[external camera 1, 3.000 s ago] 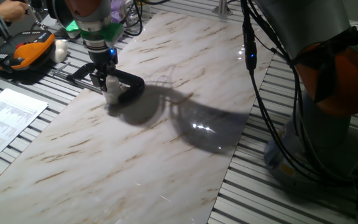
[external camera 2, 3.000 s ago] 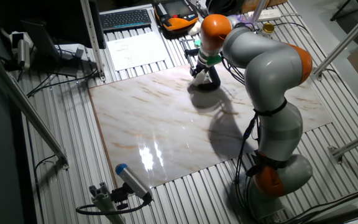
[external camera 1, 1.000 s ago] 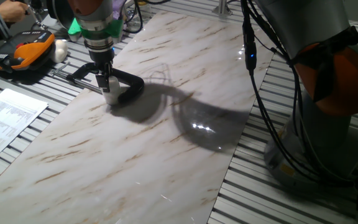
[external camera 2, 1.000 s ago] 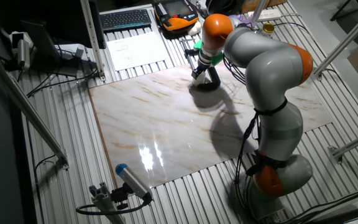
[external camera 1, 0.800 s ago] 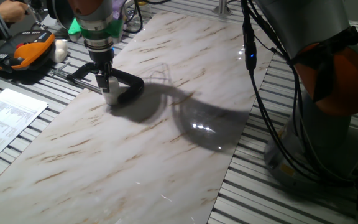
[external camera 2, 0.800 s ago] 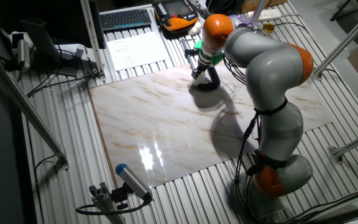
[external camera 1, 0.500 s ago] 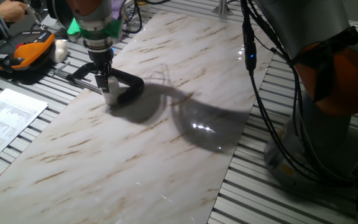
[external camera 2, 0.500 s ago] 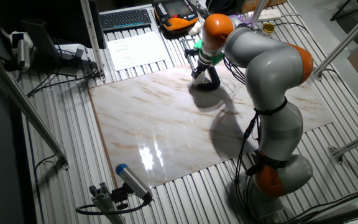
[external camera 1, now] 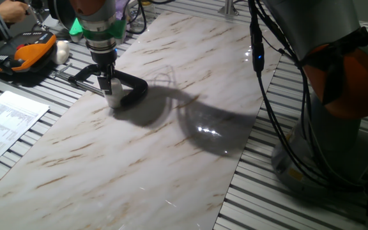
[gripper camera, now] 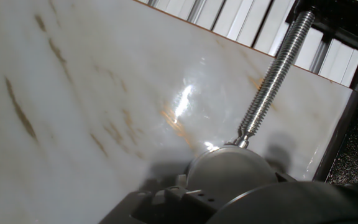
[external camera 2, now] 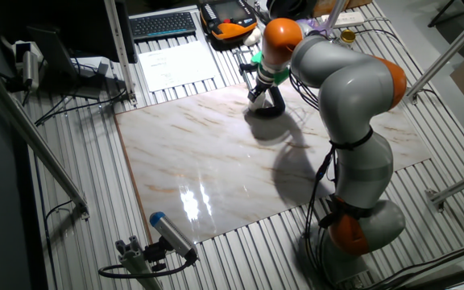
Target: Unscrew the lid from the jar
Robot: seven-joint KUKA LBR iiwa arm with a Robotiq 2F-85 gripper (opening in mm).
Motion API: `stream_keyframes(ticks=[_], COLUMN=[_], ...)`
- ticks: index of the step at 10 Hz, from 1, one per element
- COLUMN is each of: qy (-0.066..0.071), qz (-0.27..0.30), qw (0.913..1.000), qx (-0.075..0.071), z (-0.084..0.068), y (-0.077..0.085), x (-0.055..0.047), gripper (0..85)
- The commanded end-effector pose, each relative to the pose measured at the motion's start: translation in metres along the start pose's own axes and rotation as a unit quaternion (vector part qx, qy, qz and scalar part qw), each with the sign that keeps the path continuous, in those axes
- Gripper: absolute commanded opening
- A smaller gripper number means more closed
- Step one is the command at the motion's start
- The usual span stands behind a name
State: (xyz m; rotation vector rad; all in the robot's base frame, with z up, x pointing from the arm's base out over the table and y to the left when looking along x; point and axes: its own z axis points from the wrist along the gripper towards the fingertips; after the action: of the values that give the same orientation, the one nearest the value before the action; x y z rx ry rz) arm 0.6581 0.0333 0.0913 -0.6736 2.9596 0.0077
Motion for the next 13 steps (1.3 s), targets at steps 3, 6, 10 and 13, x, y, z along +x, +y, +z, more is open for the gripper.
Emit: stream_keyframes(ticks=[3,6,10,13], qy=[-0.003,-0.005,-0.008,0.007], qz=[0.000,0.002,0.085,0.342], qw=[1.0000,1.0000,0.9964,0.9389], qx=[-0.004,-0.004,0.005,0.037], z=[0.0004,0.0007,0.0009,-0.0073], y=[0.0003,0.0005,-0.0003,-0.0022], x=[0.0000,-0.0003,0.0002,-0.0001], gripper=[51.0,68.0,85.0,85.0])
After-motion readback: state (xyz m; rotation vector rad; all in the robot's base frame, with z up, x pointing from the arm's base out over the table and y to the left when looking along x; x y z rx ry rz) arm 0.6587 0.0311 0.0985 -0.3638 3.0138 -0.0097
